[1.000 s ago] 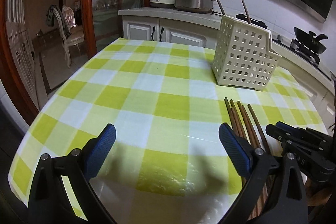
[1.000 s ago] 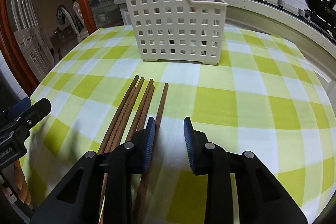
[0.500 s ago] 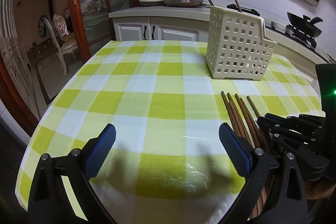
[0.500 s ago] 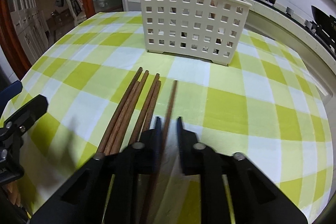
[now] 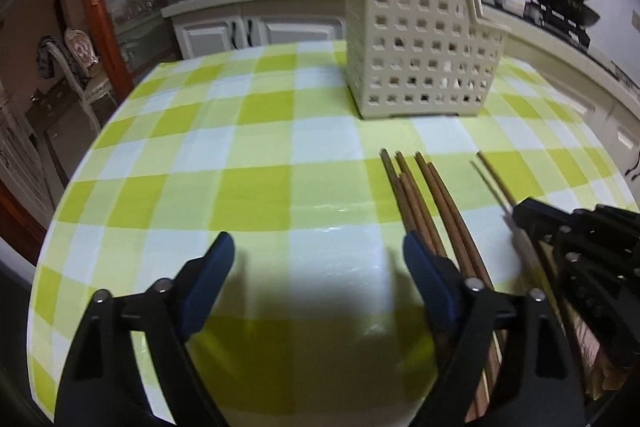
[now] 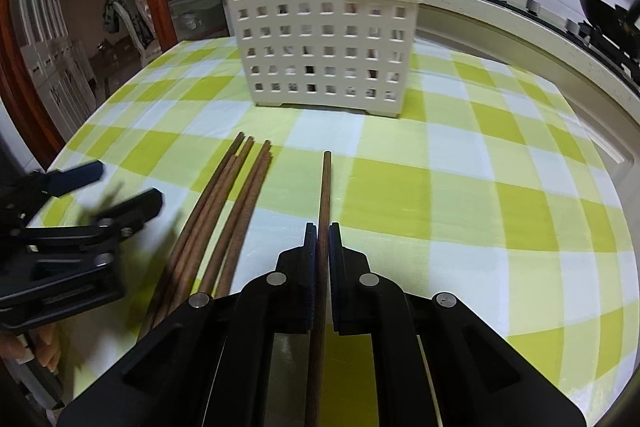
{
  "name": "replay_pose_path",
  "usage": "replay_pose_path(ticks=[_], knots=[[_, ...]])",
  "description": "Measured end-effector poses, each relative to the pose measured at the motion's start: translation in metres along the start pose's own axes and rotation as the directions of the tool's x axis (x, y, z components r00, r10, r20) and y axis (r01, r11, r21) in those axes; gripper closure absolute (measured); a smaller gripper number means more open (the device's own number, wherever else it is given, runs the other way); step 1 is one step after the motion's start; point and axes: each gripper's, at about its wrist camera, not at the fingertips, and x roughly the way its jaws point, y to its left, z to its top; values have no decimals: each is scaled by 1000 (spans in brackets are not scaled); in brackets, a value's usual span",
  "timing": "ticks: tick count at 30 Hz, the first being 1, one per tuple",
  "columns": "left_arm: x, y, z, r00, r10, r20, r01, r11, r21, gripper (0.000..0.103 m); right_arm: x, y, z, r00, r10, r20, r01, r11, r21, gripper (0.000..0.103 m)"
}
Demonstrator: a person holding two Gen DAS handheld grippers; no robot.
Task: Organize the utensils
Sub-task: 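Close the right tool on one chopstick while the left tool closes on another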
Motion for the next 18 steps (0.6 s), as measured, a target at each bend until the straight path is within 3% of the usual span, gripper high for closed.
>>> replay_pose_path(ticks=[18], knots=[[18,-18,9,998,-34,-52,33,999,-14,33,-8,-16,1,999,50,21,-50,998,34,97]])
